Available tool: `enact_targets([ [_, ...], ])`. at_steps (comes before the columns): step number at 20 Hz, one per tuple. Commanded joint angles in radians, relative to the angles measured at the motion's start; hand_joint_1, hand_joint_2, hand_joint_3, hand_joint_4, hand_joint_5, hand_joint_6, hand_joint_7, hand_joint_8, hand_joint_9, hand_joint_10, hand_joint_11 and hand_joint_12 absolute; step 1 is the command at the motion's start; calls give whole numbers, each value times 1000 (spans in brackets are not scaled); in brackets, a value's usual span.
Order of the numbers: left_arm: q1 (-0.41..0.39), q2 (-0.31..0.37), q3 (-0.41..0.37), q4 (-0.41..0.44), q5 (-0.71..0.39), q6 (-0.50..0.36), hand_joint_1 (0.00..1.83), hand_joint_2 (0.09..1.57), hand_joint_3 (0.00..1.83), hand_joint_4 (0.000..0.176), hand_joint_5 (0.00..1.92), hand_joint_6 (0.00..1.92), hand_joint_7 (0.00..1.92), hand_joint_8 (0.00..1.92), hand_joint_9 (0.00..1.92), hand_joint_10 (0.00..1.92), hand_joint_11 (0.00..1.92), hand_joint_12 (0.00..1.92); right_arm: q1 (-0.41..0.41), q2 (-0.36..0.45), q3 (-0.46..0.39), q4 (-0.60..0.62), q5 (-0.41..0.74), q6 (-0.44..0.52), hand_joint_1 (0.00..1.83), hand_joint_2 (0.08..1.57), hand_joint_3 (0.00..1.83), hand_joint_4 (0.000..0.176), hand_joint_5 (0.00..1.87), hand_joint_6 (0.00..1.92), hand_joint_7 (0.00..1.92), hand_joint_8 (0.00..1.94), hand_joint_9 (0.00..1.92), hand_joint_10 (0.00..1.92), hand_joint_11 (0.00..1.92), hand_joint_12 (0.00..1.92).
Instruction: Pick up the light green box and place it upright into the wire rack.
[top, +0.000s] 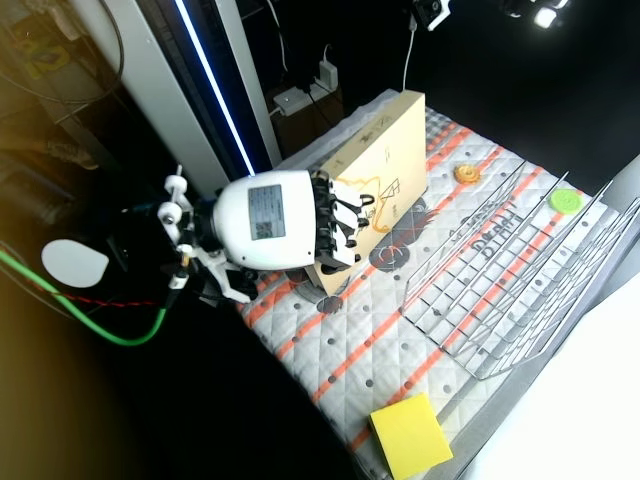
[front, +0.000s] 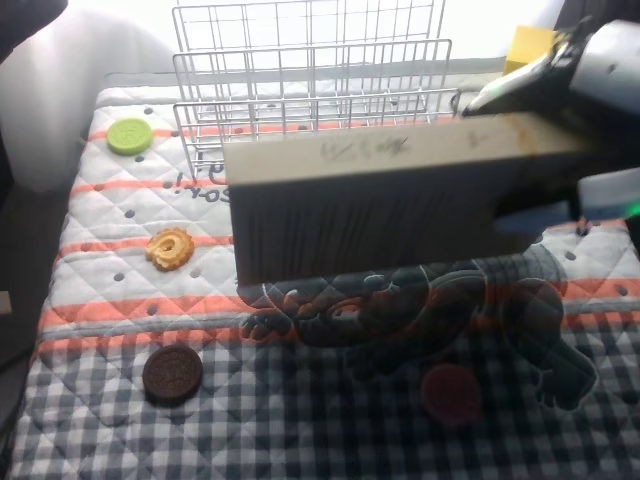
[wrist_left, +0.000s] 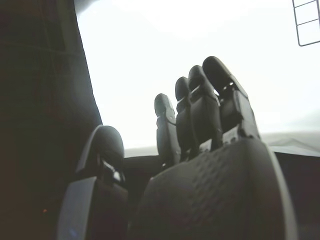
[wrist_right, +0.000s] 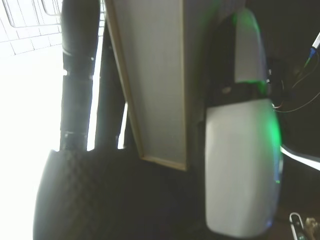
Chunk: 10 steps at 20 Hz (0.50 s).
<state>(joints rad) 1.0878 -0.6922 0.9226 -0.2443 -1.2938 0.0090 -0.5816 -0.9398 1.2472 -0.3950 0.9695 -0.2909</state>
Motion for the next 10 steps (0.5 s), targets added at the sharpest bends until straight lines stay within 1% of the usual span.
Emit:
enact_targets([
  [1, -9, 2, 6, -12, -122, -9, 468, 1207, 0, 123, 449, 0, 374, 2, 363, 0, 0, 963, 24, 19, 2, 79, 149, 8, 1146, 1147, 0, 0, 920, 1053, 1295, 330, 1441, 279, 1084, 1286],
  [2, -9, 2, 6, -12, -122, -9, 493, 1200, 0, 119, 459, 4, 375, 2, 361, 0, 0, 953, 36, 24, 3, 82, 151, 17, 1257, 1081, 3, 0, 1031, 728, 1180, 795, 1323, 296, 945, 1197],
  [3, -9, 2, 6, -12, -122, -9, 493, 1200, 0, 119, 459, 4, 375, 2, 361, 0, 0, 953, 60, 24, 9, 82, 150, 17, 1257, 1081, 3, 0, 1031, 728, 1180, 795, 1323, 296, 945, 1197],
  [4, -9, 2, 5, -13, -120, -9, 500, 1193, 0, 104, 488, 6, 380, 1, 366, 1, 0, 898, 97, 17, 22, 86, 145, 17, 1249, 1111, 5, 0, 964, 789, 1017, 1174, 1029, 1084, 880, 1524],
  [5, -9, 2, 6, -13, -119, -9, 500, 1193, 0, 104, 488, 6, 380, 1, 366, 1, 0, 898, 119, 8, 32, 87, 137, 17, 1249, 1111, 5, 0, 964, 789, 1017, 1174, 1029, 1084, 880, 1524],
  [6, -10, 2, 6, -13, -117, -9, 501, 1193, 0, 97, 501, 9, 385, 3, 370, 3, 0, 890, 155, -11, 53, 86, 126, 17, 1179, 1107, 0, 0, 999, 892, 1086, 814, 1085, 999, 919, 1490],
  [7, -10, 1, 7, -13, -115, -9, 496, 1198, 0, 84, 507, 4, 381, 1, 369, 1, 0, 865, 174, -20, 64, 85, 117, 17, 1173, 1125, 3, 0, 943, 992, 1267, 404, 1371, 414, 1177, 807],
  [8, -10, 1, 7, -13, -113, -9, 513, 1194, 0, 81, 511, 5, 382, 1, 367, 0, 0, 864, 197, -29, 75, 82, 105, 17, 1154, 1138, 0, 0, 936, 1030, 1358, 162, 1473, 215, 1280, 587],
  [9, -11, 2, 6, -13, -112, -9, 500, 1188, 0, 90, 514, 5, 384, 1, 365, 0, 0, 863, 220, -36, 82, 75, 84, 17, 1152, 1133, 0, 0, 947, 1017, 1423, 62, 1550, 131, 1348, 521],
  [10, -11, 2, 6, -13, -112, -9, 500, 1188, 0, 90, 514, 5, 384, 1, 365, 0, 0, 863, 246, -46, 92, 64, 59, 16, 1152, 1133, 0, 0, 947, 1017, 1423, 62, 1550, 131, 1348, 521],
])
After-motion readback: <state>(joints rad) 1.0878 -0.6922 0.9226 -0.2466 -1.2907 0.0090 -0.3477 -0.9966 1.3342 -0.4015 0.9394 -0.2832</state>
